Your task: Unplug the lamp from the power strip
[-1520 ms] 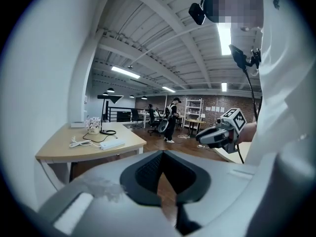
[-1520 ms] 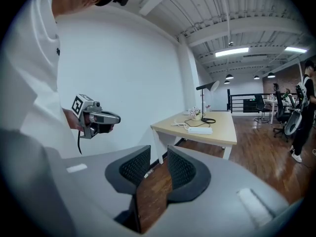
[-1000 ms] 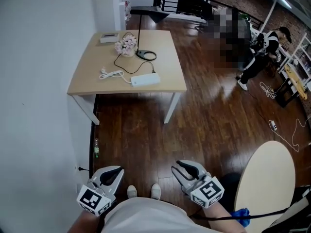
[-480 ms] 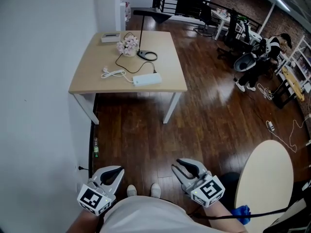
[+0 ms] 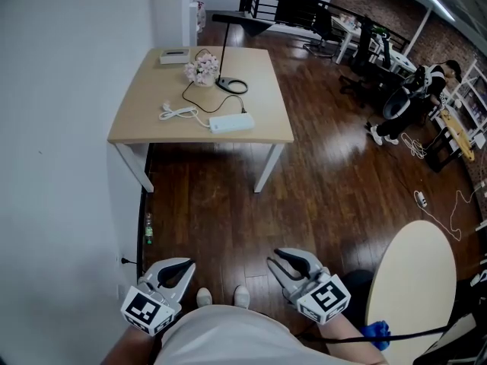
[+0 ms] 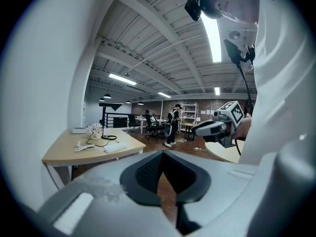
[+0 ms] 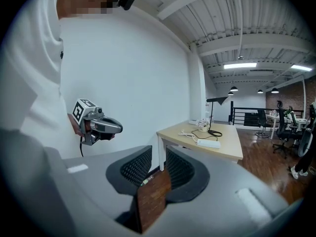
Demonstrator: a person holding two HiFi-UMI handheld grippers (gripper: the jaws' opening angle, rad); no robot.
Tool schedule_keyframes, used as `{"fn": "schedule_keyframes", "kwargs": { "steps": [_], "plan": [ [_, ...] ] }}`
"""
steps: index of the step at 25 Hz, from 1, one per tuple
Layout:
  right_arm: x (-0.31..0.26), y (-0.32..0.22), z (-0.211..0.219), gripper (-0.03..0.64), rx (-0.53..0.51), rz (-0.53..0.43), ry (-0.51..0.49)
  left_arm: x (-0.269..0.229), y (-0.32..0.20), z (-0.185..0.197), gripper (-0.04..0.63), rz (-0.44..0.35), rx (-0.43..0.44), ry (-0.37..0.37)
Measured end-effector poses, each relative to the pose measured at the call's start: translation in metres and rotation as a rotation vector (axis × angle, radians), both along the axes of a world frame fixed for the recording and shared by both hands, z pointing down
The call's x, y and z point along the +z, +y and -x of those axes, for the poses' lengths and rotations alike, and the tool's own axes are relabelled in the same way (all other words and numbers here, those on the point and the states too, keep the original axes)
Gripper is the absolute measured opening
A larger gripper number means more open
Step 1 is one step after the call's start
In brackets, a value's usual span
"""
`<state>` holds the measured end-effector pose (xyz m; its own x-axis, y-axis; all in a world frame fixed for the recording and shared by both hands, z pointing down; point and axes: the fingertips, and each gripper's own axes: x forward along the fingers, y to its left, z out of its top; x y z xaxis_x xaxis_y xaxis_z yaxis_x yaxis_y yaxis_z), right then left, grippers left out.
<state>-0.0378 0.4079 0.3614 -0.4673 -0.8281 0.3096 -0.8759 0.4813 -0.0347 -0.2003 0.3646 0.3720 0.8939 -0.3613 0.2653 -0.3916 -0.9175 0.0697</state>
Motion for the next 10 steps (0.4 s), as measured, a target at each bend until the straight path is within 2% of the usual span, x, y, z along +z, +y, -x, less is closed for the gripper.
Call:
{"fn": "schedule_keyframes", "kwargs": {
  "steps": [10],
  "plan": [
    [-0.0014,-0.0029,0.0101,0.091,-0.017,0.012,0.013,0.0029,0.0014,0.0077,0.006,0.007,0.015,-0.001]
  ]
}}
